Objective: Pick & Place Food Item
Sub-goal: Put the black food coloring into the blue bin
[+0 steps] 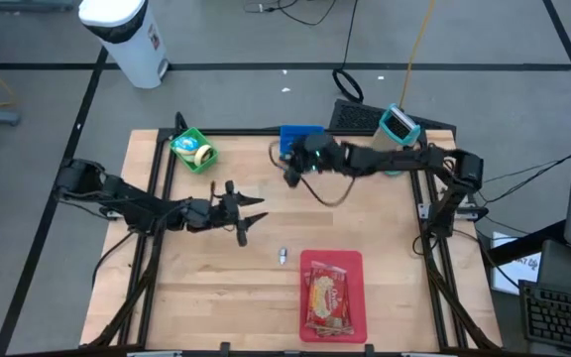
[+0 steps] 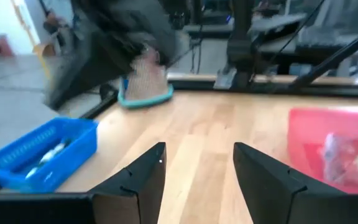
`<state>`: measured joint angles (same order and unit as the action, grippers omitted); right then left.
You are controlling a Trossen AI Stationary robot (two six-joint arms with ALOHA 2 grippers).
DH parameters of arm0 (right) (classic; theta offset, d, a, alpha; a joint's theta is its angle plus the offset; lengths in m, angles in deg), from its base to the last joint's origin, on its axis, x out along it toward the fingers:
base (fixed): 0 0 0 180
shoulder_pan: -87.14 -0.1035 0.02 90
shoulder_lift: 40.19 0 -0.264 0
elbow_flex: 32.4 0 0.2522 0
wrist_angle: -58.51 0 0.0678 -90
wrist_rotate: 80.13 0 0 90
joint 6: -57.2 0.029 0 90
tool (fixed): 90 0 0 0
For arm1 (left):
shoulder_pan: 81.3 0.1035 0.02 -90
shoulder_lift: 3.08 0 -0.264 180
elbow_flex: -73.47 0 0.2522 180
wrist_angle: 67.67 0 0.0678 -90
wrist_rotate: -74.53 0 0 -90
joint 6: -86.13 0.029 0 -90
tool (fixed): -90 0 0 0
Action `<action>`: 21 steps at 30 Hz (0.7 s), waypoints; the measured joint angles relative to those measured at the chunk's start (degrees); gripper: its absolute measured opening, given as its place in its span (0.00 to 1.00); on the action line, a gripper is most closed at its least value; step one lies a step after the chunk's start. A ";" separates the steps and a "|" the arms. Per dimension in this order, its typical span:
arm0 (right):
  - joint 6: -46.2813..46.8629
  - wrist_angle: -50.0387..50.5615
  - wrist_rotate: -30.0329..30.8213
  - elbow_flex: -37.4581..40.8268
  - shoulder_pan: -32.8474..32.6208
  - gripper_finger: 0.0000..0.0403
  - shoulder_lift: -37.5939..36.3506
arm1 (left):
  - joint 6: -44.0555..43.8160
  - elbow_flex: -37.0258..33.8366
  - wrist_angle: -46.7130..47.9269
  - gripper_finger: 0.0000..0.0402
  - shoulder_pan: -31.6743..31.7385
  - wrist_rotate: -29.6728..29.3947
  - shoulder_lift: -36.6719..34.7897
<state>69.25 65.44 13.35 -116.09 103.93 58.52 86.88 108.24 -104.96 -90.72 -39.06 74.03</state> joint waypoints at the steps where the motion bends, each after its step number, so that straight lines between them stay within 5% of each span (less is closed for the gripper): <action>1: -1.12 1.93 1.21 -1.85 1.30 0.15 0.64 | -0.27 -0.13 0.40 0.47 0.48 0.03 0.44; 11: 1.75 12.90 1.10 -5.23 13.84 0.15 2.50 | -1.07 -0.05 0.16 0.46 3.73 4.58 6.14; 21: 2.48 13.70 -0.73 -5.33 16.18 0.15 3.54 | 0.60 -0.05 -0.24 0.46 5.52 4.71 7.02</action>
<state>71.72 79.14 12.62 -121.42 120.12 62.06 87.48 108.18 -105.20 -85.20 -34.34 81.04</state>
